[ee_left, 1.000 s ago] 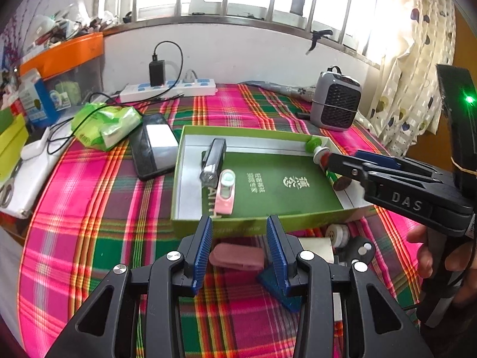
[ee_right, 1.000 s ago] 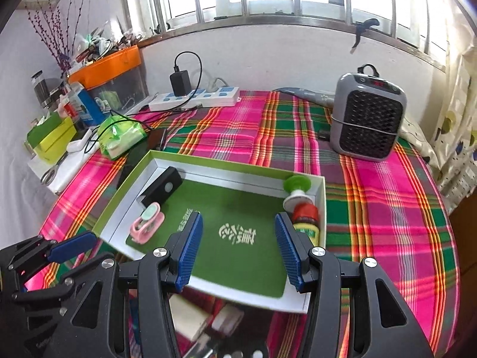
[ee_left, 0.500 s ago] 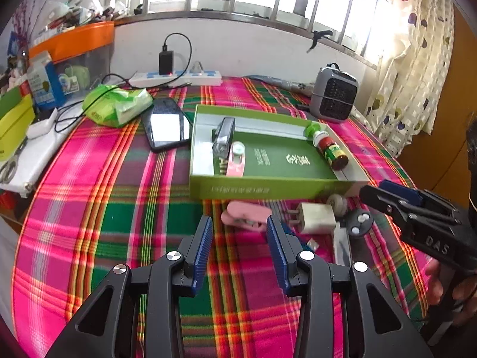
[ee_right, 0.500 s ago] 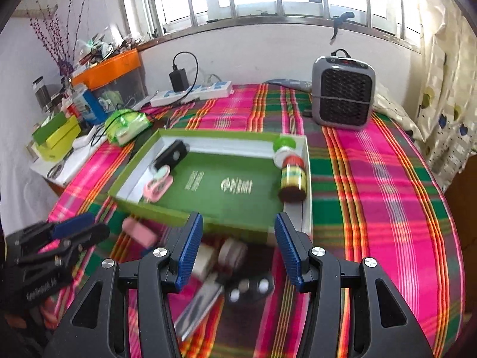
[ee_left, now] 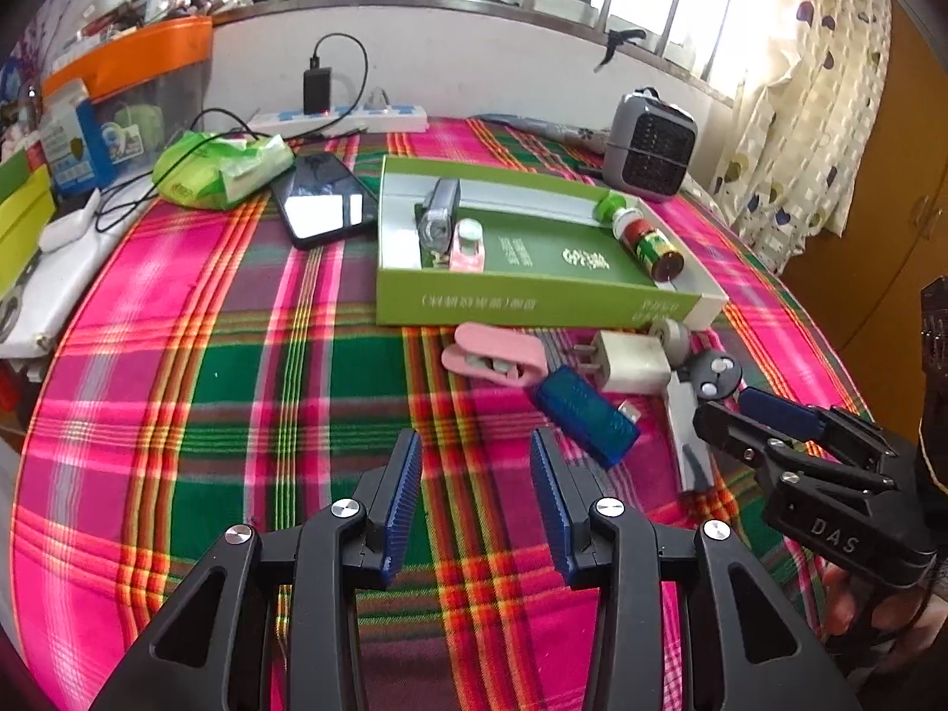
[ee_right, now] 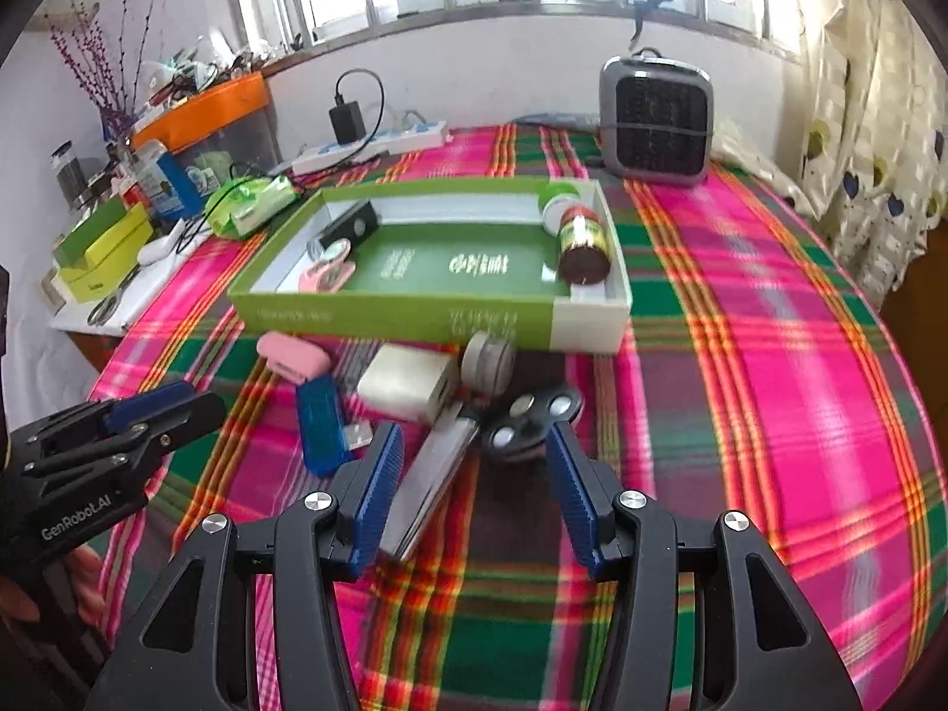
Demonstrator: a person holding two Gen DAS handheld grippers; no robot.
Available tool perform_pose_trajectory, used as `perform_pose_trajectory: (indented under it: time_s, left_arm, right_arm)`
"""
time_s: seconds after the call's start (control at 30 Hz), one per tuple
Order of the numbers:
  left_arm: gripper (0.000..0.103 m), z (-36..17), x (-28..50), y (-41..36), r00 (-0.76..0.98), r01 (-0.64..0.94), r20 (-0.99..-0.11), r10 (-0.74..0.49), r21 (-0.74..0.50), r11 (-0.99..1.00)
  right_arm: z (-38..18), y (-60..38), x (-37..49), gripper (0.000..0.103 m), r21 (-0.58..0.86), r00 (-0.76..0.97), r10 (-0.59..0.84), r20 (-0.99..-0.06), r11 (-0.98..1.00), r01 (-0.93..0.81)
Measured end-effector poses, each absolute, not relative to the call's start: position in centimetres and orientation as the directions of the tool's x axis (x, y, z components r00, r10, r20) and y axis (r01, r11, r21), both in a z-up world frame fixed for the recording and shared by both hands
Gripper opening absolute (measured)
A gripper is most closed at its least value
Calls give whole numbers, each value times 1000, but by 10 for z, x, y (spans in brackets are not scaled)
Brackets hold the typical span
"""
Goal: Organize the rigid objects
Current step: 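Grasp the silver lighter with the right tool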
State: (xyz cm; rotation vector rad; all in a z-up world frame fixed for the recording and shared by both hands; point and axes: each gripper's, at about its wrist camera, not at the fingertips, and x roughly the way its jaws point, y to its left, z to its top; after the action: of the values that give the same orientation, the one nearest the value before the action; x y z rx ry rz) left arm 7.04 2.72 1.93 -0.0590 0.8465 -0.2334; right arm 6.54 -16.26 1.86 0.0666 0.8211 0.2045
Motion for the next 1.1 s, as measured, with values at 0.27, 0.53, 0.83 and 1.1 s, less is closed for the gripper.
perform_pose_trajectory:
  time_s: [0.27,0.53,0.83,1.1]
  left_arm:
    - [37,15,72,27,622,212,-743,-249,-146,966]
    - [37,11,83,32,604,234,-754,-257,-140,962]
    - [37,10,100,32,590,251,-762,-267,-142,957]
    - [37,9,119,28,578,270,-770,-272,-134,954]
  right_arm:
    - [4,-149,64,51,91,645,160,-747,986,-140]
    - [1,-145,63,51,71,653,125,-747,992,-109]
    - [2,-148,55,51,85,657,111,-746,994,-71]
    - [0,-140,57,39,71,653,109,-749,994,-83]
